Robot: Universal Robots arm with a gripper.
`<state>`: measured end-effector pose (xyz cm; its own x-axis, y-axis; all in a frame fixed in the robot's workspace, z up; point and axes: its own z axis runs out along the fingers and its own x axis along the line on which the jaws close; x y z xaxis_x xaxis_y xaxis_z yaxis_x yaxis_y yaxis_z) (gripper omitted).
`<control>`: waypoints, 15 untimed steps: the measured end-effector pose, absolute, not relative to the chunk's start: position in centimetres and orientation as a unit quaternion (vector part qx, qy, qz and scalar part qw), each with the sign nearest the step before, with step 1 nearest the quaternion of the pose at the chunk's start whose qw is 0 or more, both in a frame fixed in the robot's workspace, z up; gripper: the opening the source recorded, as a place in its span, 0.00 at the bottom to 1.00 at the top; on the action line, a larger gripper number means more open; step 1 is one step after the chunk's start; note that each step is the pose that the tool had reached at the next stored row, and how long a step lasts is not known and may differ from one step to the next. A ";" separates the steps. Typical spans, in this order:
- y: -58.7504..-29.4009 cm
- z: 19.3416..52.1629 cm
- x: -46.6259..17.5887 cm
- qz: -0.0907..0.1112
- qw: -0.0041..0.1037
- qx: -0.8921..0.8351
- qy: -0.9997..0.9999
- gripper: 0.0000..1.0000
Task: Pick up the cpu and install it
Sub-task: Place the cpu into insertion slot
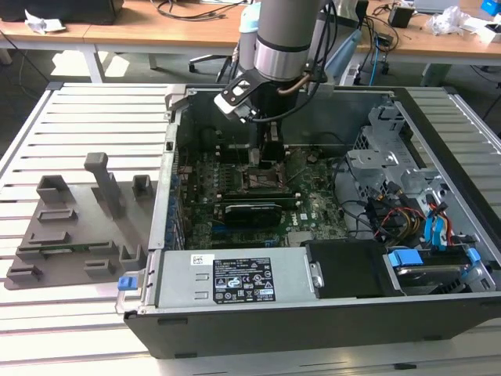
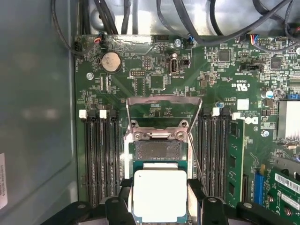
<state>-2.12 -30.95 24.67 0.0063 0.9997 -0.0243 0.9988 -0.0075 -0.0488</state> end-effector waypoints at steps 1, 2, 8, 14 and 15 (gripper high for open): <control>-31.0 24.6 -2.1 0.026 0.008 -0.705 -0.709 0.55; -31.0 24.4 -2.1 0.026 0.008 -0.697 -0.716 0.55; -31.4 23.2 -1.9 0.026 0.008 -0.691 -0.723 0.55; -31.4 22.7 -1.8 0.026 0.008 -0.691 -0.723 0.55; -31.4 22.6 -1.8 0.026 0.008 -0.691 -0.723 0.55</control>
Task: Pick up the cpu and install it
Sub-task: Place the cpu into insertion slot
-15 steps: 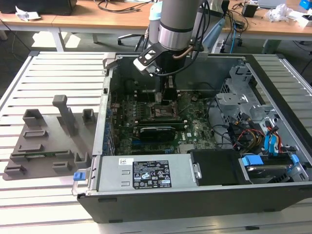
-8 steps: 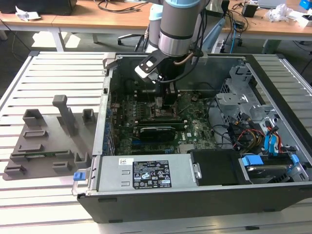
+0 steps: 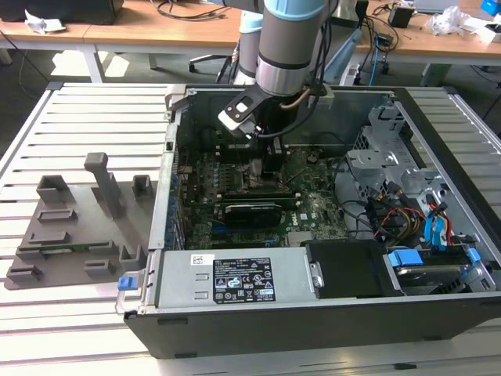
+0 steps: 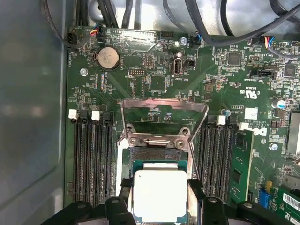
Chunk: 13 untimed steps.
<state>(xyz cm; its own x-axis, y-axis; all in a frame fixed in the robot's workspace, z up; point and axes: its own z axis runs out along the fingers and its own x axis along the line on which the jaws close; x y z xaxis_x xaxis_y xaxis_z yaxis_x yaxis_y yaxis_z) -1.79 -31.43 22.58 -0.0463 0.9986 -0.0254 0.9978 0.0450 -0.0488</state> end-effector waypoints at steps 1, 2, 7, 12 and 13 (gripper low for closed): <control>-31.4 22.3 -1.8 0.026 0.008 -0.691 -0.723 0.55; -31.4 22.1 -1.8 0.026 0.008 -0.691 -0.723 0.55; -31.4 21.5 -1.8 0.026 0.008 -0.691 -0.723 0.55; -31.4 21.0 -1.8 0.026 0.008 -0.691 -0.723 0.55; -31.4 20.9 -1.8 0.026 0.008 -0.691 -0.722 0.55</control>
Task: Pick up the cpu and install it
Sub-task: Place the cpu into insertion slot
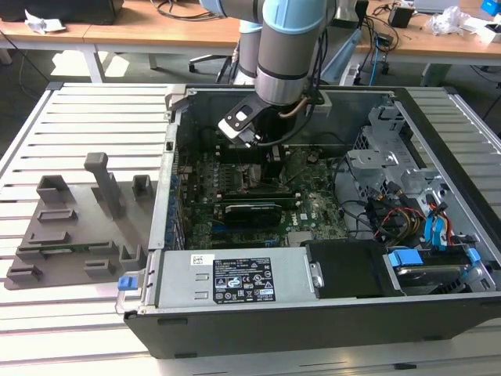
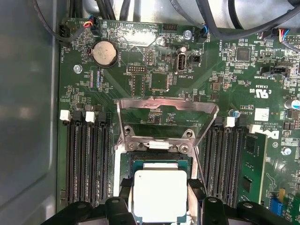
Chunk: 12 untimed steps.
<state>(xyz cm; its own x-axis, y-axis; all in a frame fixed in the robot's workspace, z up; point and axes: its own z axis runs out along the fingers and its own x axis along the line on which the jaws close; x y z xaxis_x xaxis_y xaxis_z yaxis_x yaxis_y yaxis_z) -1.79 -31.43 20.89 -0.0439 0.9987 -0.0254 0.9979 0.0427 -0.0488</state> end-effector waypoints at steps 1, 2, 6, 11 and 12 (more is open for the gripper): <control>-31.4 20.7 -1.8 0.026 0.008 -0.696 -0.718 0.55; -31.3 20.6 -1.8 0.026 0.008 -0.699 -0.715 0.55; -31.2 20.3 -1.8 0.026 0.008 -0.703 -0.711 0.55; -31.2 20.0 -1.8 0.026 0.008 -0.703 -0.711 0.55; -31.2 20.0 -1.8 0.026 0.008 -0.703 -0.711 0.55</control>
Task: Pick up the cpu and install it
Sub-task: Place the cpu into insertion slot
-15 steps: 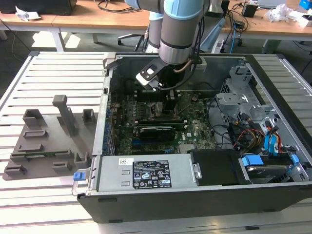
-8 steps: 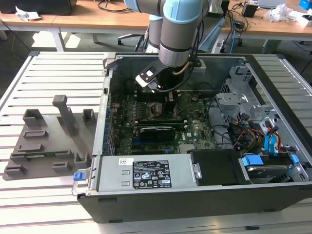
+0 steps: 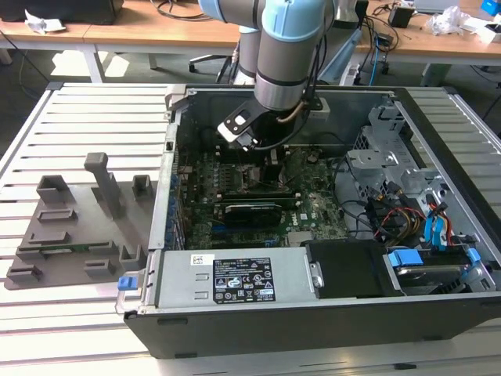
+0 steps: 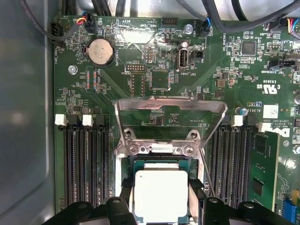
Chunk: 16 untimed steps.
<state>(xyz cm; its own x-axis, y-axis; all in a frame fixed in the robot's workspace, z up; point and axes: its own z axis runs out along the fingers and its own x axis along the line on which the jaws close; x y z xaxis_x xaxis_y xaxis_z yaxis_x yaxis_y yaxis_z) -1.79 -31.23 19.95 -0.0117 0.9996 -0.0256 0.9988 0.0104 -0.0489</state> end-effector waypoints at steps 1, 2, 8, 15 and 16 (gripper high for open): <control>-31.2 19.9 -1.8 0.026 0.008 -0.703 -0.711 0.55; -31.2 19.9 -1.8 0.026 0.008 -0.703 -0.711 0.55; -31.2 19.9 -1.8 0.026 0.008 -0.703 -0.711 0.55; -31.2 19.9 -1.8 0.026 0.008 -0.703 -0.711 0.62; -31.2 19.9 -1.8 0.026 0.008 -0.703 -0.711 0.62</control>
